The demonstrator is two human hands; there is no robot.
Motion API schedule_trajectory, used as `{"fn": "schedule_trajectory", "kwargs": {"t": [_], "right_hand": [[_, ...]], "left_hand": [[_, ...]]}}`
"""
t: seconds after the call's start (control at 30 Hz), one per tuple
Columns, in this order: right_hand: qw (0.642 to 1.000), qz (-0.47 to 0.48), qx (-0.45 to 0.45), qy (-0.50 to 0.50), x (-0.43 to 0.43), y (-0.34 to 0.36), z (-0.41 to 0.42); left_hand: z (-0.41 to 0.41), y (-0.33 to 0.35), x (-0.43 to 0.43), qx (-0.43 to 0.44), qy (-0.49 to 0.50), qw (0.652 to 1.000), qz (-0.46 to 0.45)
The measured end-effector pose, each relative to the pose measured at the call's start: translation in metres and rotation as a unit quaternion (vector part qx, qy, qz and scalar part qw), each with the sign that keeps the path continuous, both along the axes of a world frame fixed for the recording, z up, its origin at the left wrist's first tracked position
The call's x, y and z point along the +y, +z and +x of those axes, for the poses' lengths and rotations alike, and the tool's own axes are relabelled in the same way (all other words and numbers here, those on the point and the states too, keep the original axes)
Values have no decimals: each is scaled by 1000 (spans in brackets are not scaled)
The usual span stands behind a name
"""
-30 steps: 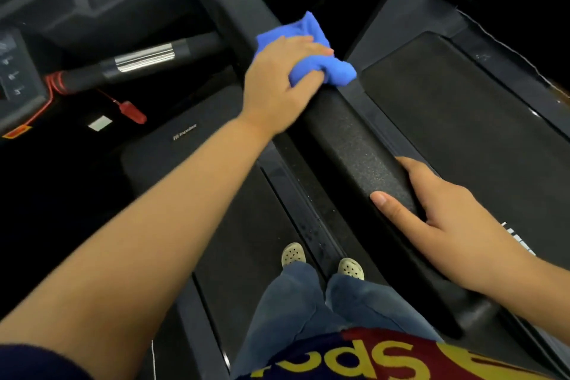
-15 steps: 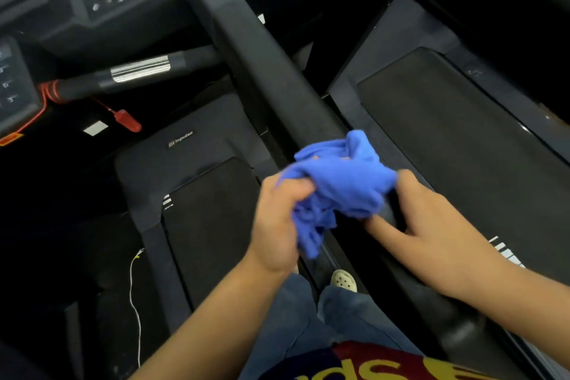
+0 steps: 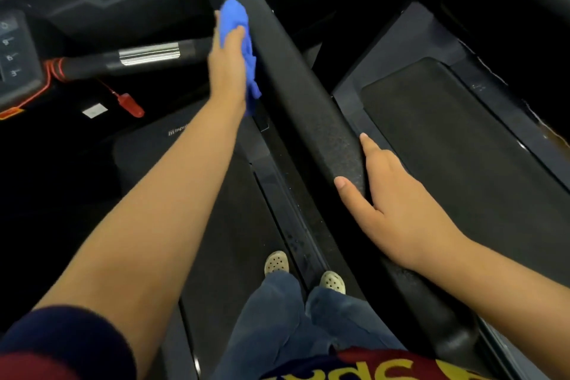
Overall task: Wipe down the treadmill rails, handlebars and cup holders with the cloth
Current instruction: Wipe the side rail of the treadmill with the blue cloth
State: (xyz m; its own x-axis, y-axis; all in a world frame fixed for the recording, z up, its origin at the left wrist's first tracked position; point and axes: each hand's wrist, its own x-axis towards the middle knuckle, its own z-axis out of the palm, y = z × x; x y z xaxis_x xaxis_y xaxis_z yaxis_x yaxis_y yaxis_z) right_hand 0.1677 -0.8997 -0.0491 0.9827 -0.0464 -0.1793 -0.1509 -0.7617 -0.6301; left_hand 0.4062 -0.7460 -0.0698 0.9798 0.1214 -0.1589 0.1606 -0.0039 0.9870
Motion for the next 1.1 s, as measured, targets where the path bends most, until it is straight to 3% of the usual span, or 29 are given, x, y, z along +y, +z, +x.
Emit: {"fn": "schedule_trajectory", "kwargs": {"t": [0.1, 0.23, 0.57, 0.8, 0.9, 0.97, 1.03, 1.1], "right_hand": [[1000, 13, 4, -6, -1, 0, 0], [999, 38, -1, -17, -2, -4, 3], [999, 46, -4, -16, -2, -7, 4], [997, 73, -1, -25, -4, -8, 2], [995, 94, 6, -32, -7, -9, 1], [995, 92, 4, -29, -8, -10, 0], [996, 84, -2, -22, -9, -10, 0], [996, 84, -5, -17, -9, -9, 0]], "left_hand": [[-8, -10, -16, -60, -36, 998, -2], [-23, -18, -17, -49, -17, 999, 2], [-188, -23, -41, -44, -17, 998, -42], [-280, -12, -33, -61, -106, 988, -92], [-297, -1, -12, -21, -148, 987, -63], [-296, 5, 5, 59, -160, 980, -102], [-280, 14, 17, 178, -103, 961, -183], [-253, 19, 22, 200, -24, 954, -223]]}}
